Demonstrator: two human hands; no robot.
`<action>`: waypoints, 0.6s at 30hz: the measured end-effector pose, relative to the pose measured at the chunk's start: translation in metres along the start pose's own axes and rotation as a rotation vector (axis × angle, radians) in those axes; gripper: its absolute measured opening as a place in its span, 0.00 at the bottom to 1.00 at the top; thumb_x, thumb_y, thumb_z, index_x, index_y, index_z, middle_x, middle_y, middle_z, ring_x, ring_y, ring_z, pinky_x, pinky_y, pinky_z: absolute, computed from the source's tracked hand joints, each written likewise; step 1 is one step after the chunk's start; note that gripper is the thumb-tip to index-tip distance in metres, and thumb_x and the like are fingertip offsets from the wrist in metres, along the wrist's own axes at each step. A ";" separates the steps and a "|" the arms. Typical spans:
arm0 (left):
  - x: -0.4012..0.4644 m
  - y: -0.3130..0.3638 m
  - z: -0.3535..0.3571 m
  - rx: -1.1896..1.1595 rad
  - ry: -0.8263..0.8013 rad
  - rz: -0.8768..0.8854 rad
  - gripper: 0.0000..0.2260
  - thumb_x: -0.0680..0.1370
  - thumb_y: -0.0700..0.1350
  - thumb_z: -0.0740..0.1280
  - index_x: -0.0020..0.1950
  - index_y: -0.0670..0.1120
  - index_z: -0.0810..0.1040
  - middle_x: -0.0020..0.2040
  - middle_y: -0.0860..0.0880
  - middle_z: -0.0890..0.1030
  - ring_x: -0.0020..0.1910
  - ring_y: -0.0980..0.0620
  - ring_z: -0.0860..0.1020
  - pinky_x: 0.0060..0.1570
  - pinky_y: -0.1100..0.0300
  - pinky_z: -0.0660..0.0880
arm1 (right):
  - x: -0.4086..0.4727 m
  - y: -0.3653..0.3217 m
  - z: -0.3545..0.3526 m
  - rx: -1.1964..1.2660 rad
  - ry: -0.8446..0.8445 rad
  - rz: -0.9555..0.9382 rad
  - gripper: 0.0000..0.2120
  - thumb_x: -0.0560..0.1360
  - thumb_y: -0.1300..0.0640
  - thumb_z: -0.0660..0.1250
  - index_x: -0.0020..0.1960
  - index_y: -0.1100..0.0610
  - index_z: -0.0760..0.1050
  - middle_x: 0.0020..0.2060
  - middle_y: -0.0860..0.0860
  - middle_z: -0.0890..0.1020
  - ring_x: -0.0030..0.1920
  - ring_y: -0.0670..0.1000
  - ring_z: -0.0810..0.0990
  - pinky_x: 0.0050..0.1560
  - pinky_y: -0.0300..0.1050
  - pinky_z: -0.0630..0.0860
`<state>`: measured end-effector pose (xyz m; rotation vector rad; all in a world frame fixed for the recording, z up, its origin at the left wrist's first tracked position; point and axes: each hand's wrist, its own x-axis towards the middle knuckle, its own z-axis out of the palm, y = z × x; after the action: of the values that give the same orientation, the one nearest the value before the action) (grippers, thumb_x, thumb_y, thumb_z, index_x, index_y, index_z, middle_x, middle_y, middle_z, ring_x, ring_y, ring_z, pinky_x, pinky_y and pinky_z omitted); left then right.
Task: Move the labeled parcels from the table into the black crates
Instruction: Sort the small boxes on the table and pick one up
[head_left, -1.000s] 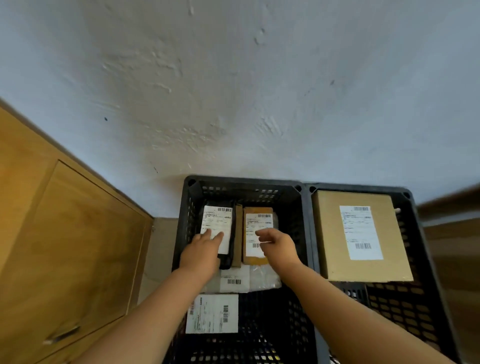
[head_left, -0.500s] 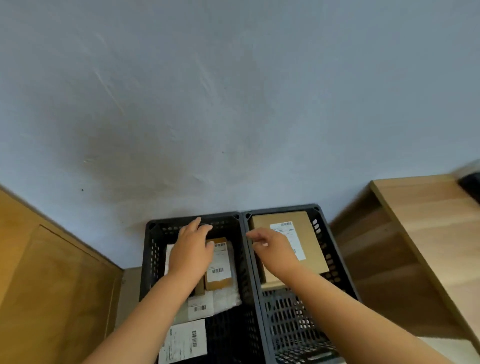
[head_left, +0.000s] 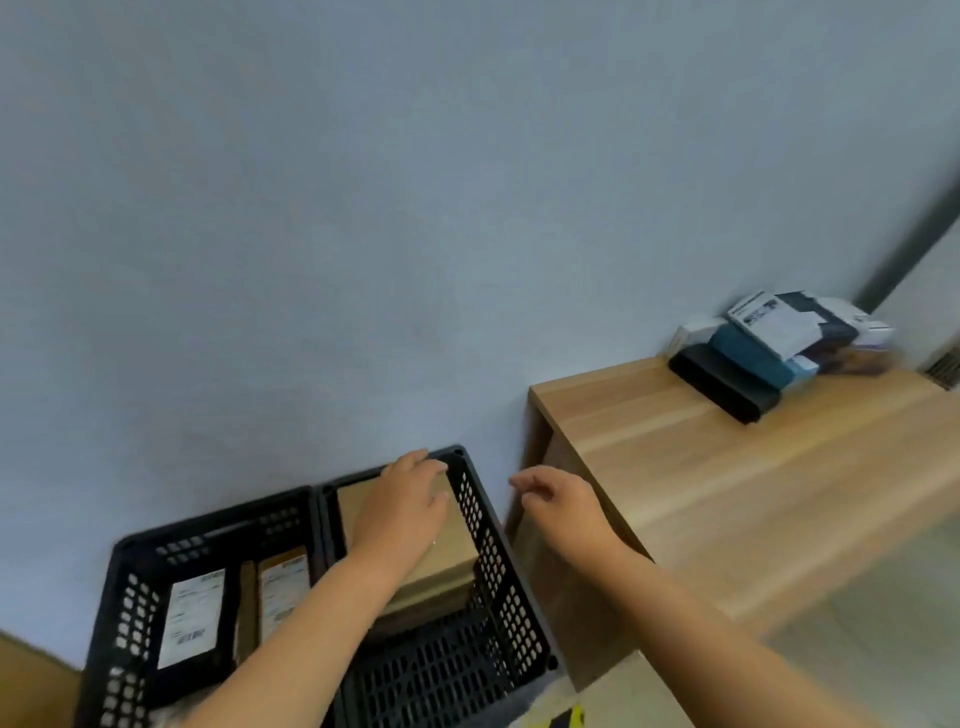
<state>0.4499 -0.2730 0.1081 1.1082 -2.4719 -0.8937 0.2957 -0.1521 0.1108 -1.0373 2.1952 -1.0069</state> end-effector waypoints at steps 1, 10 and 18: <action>-0.002 0.025 0.013 -0.013 0.001 0.027 0.18 0.79 0.44 0.61 0.69 0.49 0.71 0.74 0.51 0.64 0.72 0.52 0.61 0.69 0.57 0.60 | -0.008 0.013 -0.025 0.006 0.024 -0.001 0.14 0.77 0.65 0.61 0.59 0.52 0.79 0.51 0.44 0.80 0.53 0.41 0.77 0.59 0.37 0.73; -0.008 0.205 0.112 -0.029 0.010 0.189 0.16 0.79 0.48 0.61 0.68 0.52 0.71 0.74 0.52 0.63 0.72 0.52 0.62 0.68 0.56 0.63 | -0.061 0.103 -0.213 -0.031 0.235 0.011 0.13 0.78 0.63 0.62 0.59 0.53 0.79 0.52 0.45 0.80 0.54 0.42 0.77 0.53 0.33 0.70; 0.023 0.301 0.166 -0.030 -0.015 0.292 0.17 0.80 0.48 0.61 0.68 0.52 0.71 0.74 0.53 0.63 0.72 0.52 0.63 0.66 0.57 0.64 | -0.062 0.155 -0.311 0.007 0.317 0.008 0.13 0.78 0.63 0.62 0.57 0.52 0.79 0.51 0.44 0.80 0.54 0.42 0.77 0.52 0.33 0.71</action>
<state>0.1824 -0.0666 0.1745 0.7074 -2.5355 -0.8487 0.0500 0.0914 0.1815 -0.9155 2.4407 -1.2464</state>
